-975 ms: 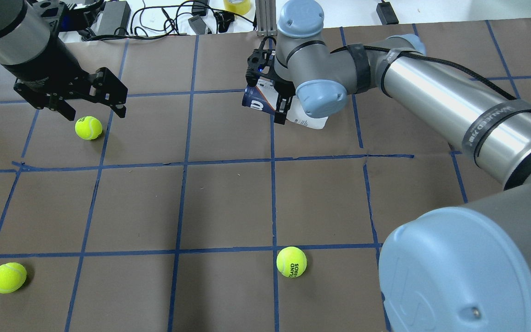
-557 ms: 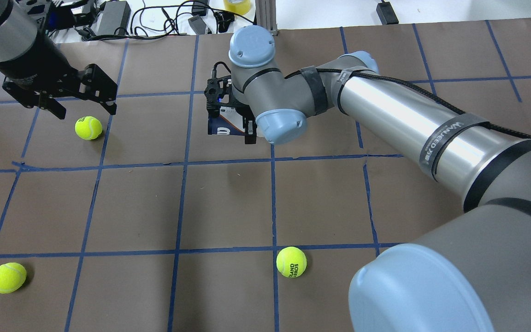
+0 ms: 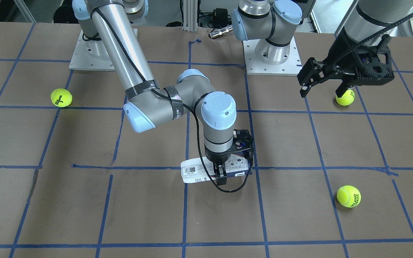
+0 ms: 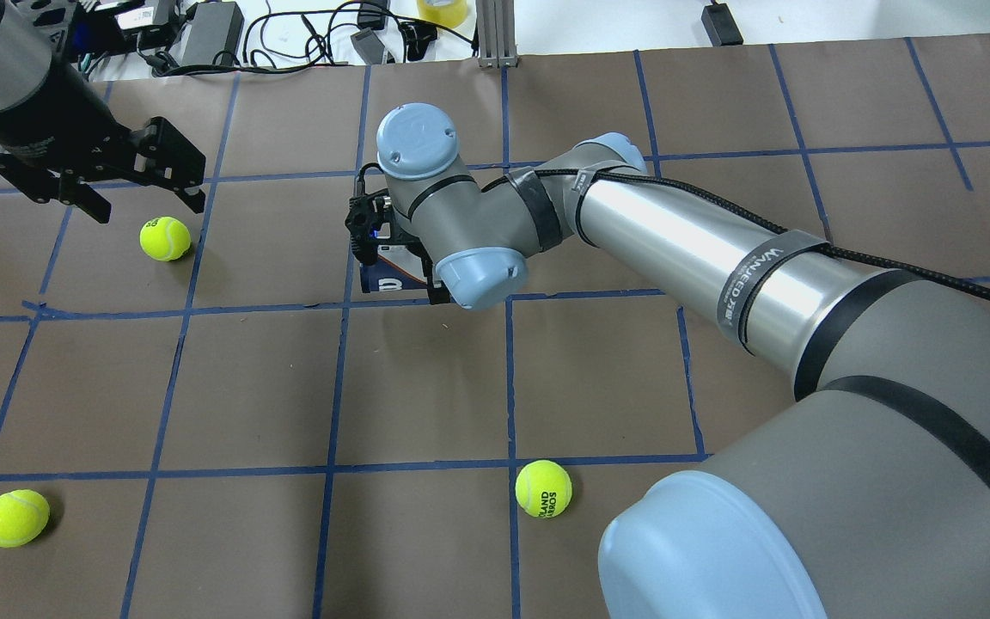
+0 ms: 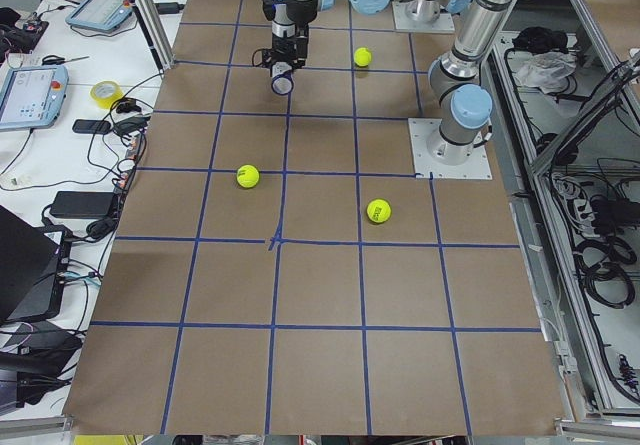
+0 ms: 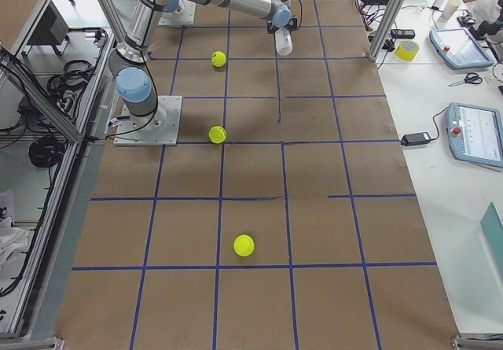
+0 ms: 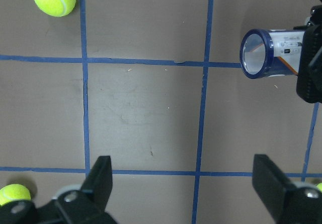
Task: Lift up tennis ball bucket
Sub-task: 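Carry the can with the right gripper toward the table centre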
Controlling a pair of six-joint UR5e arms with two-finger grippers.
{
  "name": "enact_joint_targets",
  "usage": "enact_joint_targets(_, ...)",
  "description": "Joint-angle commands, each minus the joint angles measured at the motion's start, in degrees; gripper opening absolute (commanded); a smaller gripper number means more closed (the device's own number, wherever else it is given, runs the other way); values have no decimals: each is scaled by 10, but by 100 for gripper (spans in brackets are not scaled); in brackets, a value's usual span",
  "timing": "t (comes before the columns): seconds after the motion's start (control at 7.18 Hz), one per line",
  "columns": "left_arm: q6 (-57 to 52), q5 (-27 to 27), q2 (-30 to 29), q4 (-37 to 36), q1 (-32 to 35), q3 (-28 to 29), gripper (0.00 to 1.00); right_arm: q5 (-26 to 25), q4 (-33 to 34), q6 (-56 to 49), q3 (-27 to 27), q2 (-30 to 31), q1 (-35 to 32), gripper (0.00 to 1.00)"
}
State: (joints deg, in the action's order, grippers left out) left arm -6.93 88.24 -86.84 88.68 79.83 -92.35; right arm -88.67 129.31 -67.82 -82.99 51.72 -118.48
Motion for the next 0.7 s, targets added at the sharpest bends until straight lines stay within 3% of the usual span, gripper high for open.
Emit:
enact_joint_targets(0.0,1,-2,0,0,0,-2,100,1,3,2,2,-7,-2,78)
enact_joint_targets(0.42,0,-3,0,0,1,-4,100,3,18,2,-1,-14,-2,84)
enact_joint_targets(0.56,0,-4,0,0,1,-4,100,4,16,4,-1,-14,-2,97)
